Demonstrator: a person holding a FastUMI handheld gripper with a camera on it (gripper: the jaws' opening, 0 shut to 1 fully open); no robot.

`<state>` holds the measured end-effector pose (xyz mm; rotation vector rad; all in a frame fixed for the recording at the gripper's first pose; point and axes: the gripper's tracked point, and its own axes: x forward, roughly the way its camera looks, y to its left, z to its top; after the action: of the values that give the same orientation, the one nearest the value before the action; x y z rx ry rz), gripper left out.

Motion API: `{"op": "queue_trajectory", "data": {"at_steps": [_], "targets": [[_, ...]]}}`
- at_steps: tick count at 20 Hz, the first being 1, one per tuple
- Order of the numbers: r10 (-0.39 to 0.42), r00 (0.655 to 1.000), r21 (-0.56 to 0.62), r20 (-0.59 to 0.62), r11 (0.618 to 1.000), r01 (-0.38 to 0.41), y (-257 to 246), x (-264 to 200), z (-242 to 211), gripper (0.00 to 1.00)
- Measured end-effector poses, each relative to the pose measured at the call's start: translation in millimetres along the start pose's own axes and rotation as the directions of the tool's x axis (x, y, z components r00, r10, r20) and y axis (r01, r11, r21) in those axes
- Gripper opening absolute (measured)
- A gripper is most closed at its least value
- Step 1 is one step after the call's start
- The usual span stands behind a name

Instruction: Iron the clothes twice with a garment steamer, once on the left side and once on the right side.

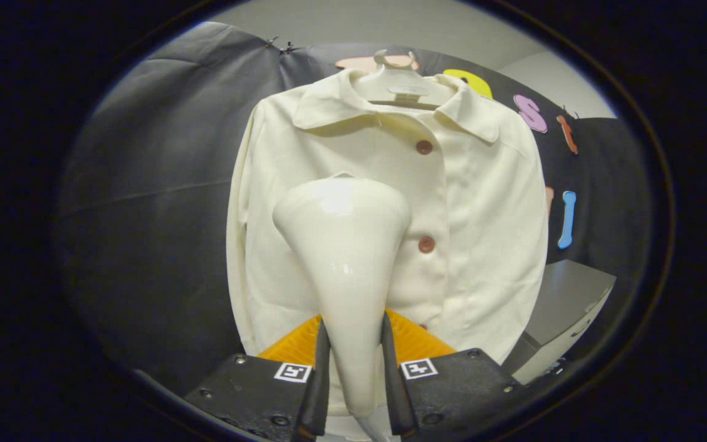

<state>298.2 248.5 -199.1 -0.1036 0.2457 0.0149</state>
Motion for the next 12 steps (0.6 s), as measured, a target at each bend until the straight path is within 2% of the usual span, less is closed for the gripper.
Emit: {"op": "queue_trajectory", "data": {"at_steps": [12], "targets": [[-0.013, 0.977, -0.032, -0.213, 0.999, 0.006, -3.7, -13.6, -137.3, 0.39]]}}
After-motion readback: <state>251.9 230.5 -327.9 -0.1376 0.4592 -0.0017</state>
